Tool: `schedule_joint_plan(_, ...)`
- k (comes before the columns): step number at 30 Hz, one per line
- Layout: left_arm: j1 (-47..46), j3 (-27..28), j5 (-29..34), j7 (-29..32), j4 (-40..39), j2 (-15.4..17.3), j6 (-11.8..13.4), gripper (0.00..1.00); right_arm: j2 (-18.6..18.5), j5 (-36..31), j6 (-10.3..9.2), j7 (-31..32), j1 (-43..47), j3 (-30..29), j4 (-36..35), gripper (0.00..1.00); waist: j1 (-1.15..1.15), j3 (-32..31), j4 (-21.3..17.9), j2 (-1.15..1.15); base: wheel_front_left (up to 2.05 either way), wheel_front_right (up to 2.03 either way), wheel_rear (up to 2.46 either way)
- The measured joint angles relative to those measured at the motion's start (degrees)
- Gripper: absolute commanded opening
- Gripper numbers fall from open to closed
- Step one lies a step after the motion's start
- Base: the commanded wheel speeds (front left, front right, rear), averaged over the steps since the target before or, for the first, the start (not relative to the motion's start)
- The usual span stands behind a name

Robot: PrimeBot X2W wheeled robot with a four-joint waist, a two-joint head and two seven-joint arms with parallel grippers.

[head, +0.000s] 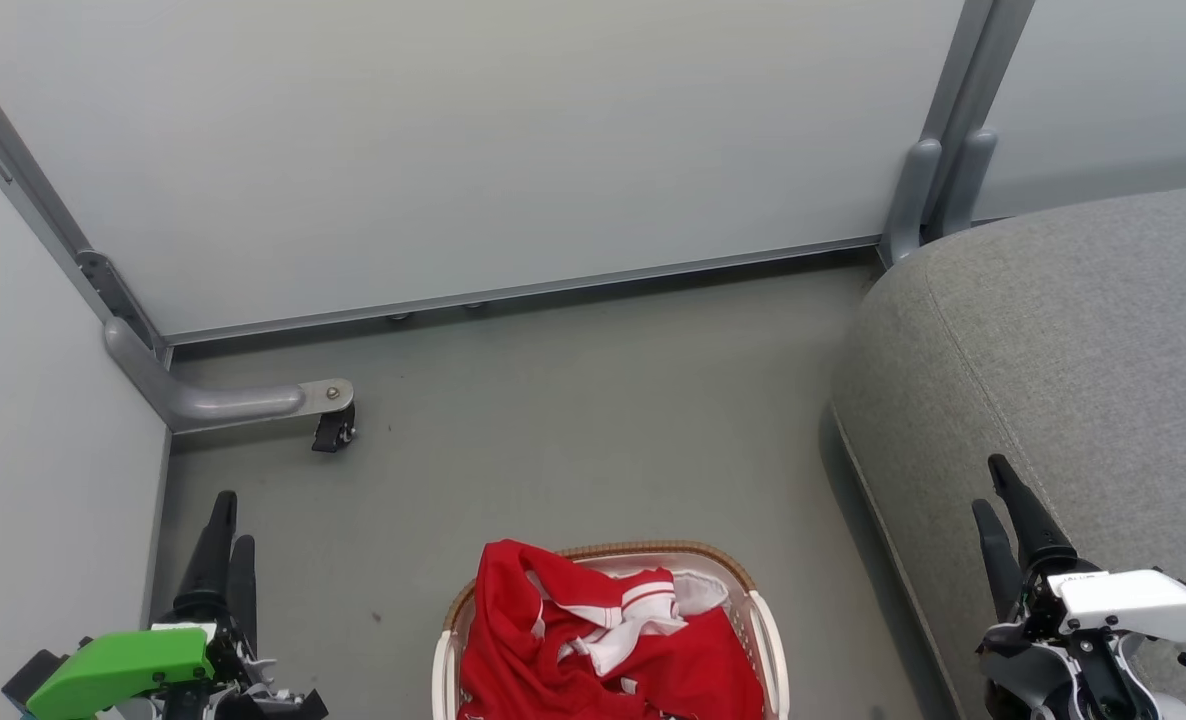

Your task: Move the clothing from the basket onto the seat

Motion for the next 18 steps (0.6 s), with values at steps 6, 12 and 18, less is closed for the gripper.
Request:
schedule_joint_plan(6, 0.0, -0.6, 4.0, -1.8, 0.2, 0.2, 0.0, 1.00, -0.9, -4.1, 0.00, -1.8, -0.1, 1.6, -0.1, 1.00, 0.00, 0.1, 0.0, 0.00, 0.00, 0.00, 0.00)
schedule_joint_plan(12, 0.0, -0.8, 11.4, -3.2, 0.1, 0.4, 0.0, 1.00, -1.1, -10.7, 0.00, -3.1, -0.2, 2.3, -0.2, 1.00, 0.00, 0.2, 0.1, 0.00, 0.00, 0.00, 0.00)
schedule_joint_plan(18, 0.2, -2.7, 21.4, -4.8, -0.1, 0.9, 0.0, 1.00, -1.2, -18.9, 0.00, -4.8, -0.3, 3.6, -0.1, 1.00, 0.00, 0.3, 0.1, 0.00, 0.00, 0.00, 0.00)
